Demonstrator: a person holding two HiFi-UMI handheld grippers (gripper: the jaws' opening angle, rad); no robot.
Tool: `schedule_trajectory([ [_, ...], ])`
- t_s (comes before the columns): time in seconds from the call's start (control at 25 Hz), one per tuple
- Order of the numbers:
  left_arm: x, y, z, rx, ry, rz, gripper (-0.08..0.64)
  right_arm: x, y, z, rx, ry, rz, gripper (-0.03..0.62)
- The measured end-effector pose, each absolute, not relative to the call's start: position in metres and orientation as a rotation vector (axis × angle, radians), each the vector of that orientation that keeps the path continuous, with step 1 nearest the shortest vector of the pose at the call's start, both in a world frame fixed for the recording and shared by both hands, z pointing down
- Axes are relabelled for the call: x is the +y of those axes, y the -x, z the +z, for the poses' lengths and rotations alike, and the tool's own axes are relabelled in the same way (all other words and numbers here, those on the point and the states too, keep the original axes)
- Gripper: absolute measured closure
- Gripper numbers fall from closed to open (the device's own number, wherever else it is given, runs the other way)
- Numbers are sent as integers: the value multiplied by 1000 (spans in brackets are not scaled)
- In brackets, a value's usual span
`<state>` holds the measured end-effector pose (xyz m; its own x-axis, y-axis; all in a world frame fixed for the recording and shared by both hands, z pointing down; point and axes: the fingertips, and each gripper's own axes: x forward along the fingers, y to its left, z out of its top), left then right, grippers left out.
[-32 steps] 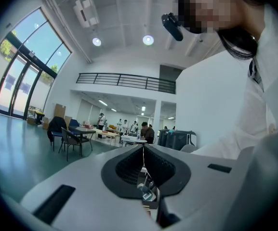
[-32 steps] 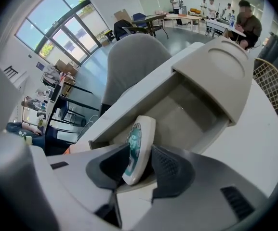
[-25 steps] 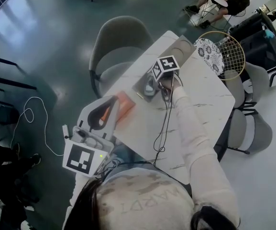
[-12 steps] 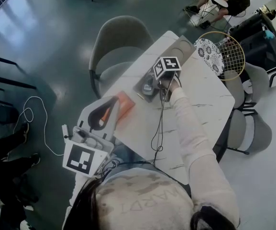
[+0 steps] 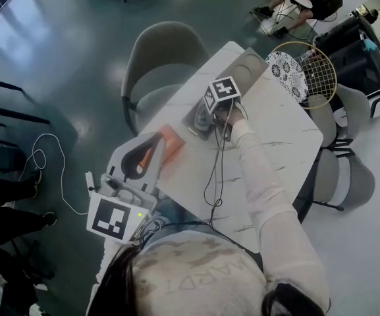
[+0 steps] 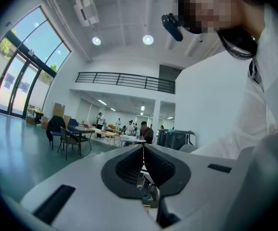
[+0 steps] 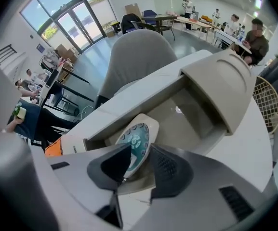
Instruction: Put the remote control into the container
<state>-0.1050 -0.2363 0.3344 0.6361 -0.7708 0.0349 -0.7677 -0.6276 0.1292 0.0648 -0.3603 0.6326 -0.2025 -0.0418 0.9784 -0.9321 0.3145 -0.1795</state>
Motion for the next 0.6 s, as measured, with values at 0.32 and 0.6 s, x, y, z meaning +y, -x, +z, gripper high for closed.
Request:
schedule_trajectory([
  [0.32,-238,112,335,-1284,-2720,-35,545,-371,-54,610,-1691,-966,998,538],
  [0.6,-233,97,333,-1228,-2766,-19,545,-366,-35,552,-2141,-1060,837,557],
])
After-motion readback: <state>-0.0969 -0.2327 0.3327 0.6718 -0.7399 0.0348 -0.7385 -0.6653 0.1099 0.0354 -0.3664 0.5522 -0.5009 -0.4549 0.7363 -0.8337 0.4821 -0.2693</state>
